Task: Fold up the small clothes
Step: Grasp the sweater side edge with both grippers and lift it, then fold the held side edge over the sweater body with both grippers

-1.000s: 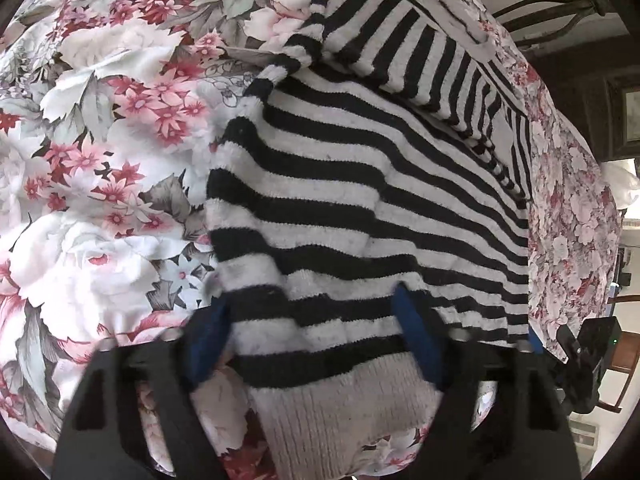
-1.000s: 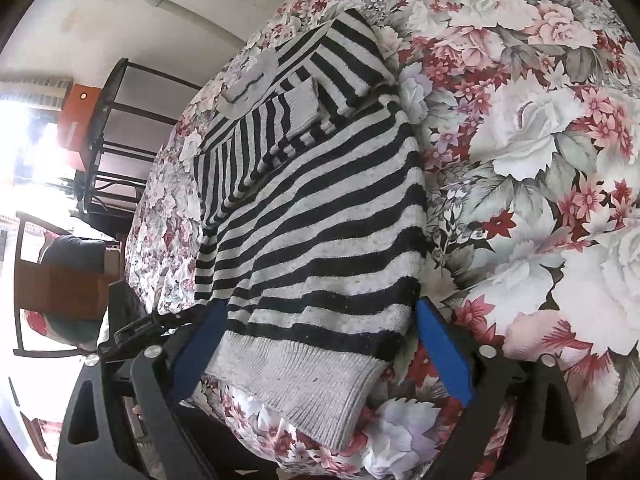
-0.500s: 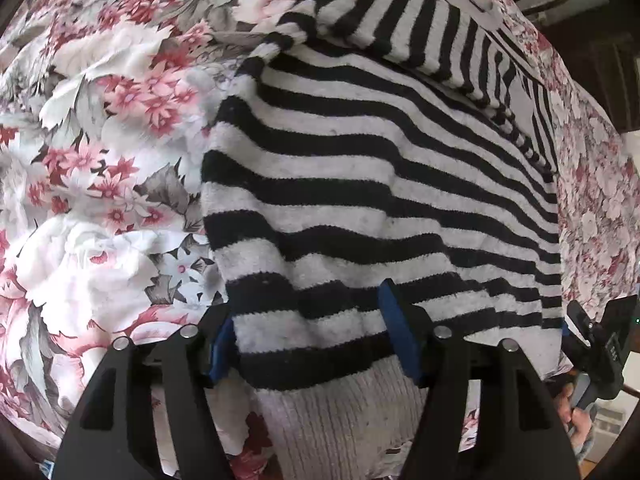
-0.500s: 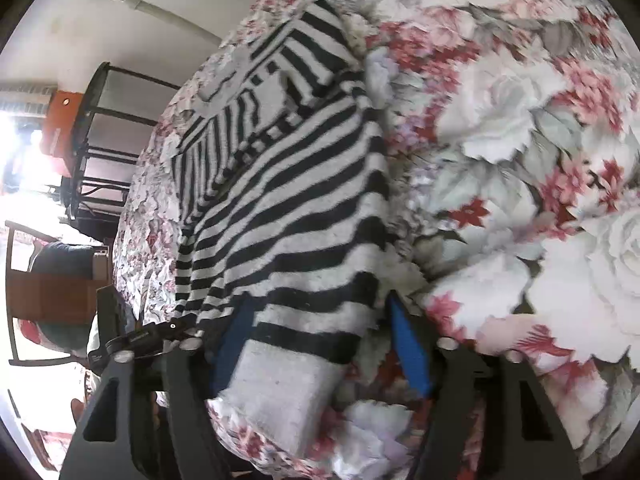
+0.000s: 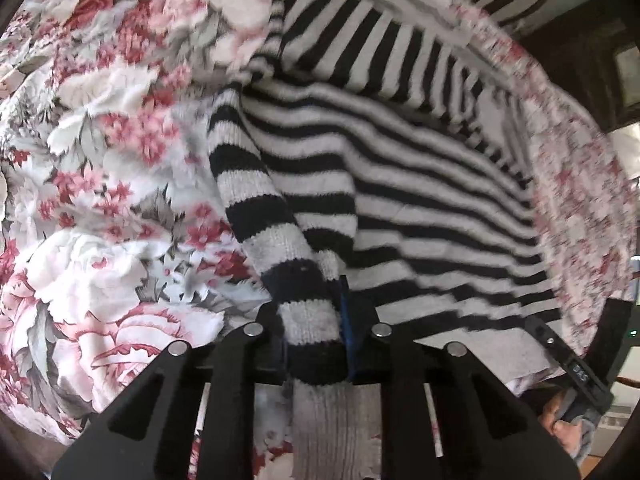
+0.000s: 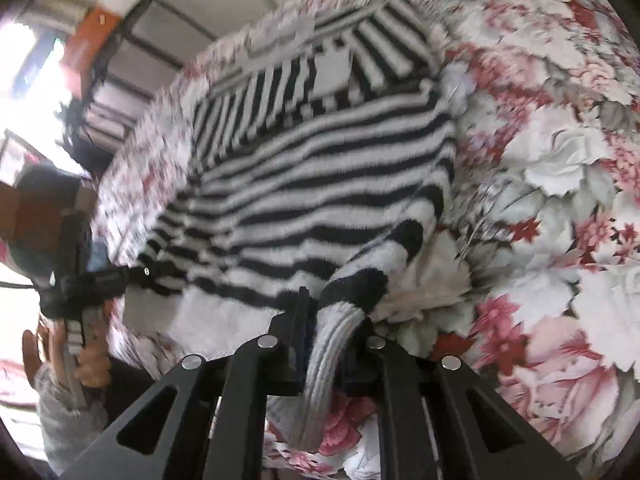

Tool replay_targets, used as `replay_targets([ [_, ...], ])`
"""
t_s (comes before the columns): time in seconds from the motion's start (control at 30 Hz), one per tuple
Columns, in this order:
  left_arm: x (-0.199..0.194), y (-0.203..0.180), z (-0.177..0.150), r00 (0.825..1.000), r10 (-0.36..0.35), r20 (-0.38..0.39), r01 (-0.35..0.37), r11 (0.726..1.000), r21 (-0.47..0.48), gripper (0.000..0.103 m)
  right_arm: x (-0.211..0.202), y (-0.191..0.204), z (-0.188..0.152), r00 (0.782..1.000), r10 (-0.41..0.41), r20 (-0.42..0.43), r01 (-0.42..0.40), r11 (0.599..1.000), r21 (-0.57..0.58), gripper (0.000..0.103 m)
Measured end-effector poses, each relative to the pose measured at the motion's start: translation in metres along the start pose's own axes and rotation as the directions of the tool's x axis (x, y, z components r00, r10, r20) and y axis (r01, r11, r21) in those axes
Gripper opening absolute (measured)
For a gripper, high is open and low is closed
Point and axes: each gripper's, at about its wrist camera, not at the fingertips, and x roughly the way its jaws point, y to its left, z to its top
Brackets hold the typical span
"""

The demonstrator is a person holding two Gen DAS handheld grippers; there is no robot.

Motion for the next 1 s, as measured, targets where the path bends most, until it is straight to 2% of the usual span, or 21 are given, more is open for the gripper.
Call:
replay_targets([
  [0.17,-0.019,0.001,0.009,0.993,-0.093,0.072,0.096,0.995,-0.029,0.017,-0.014,-0.013,0.008,0.99,0.128,0.056,-0.133,0.986,0.097,0.012],
  [0.27,-0.025,0.001,0.014,0.986,-0.136,0.098,0.141,0.989,-0.046,0.017,-0.02,-0.02,0.017,0.974,0.206,0.096,-0.219,0.963,0.158,0.012],
  [0.37,-0.034,0.0,0.021,0.98,-0.155,0.127,0.161,0.986,-0.042,0.017,-0.026,-0.021,0.028,0.959,0.25,0.131,-0.272,0.942,0.196,0.012],
  [0.57,-0.045,-0.008,0.042,0.972,-0.159,0.173,0.167,0.985,-0.036,0.017,-0.03,-0.014,0.061,0.951,0.264,0.161,-0.294,0.933,0.207,0.012],
  [0.7,-0.052,-0.014,0.061,0.964,-0.16,0.213,0.171,0.985,-0.032,0.017,-0.034,-0.014,0.088,0.954,0.239,0.181,-0.273,0.941,0.199,0.012],
  [0.83,-0.056,-0.018,0.083,0.955,-0.17,0.244,0.184,0.982,-0.037,0.017,-0.028,-0.019,0.11,0.955,0.227,0.193,-0.266,0.941,0.208,0.012],
  [1.0,-0.052,-0.022,0.107,0.952,-0.17,0.256,0.19,0.98,-0.055,0.017,-0.013,-0.02,0.135,0.957,0.217,0.191,-0.257,0.941,0.221,0.012],
])
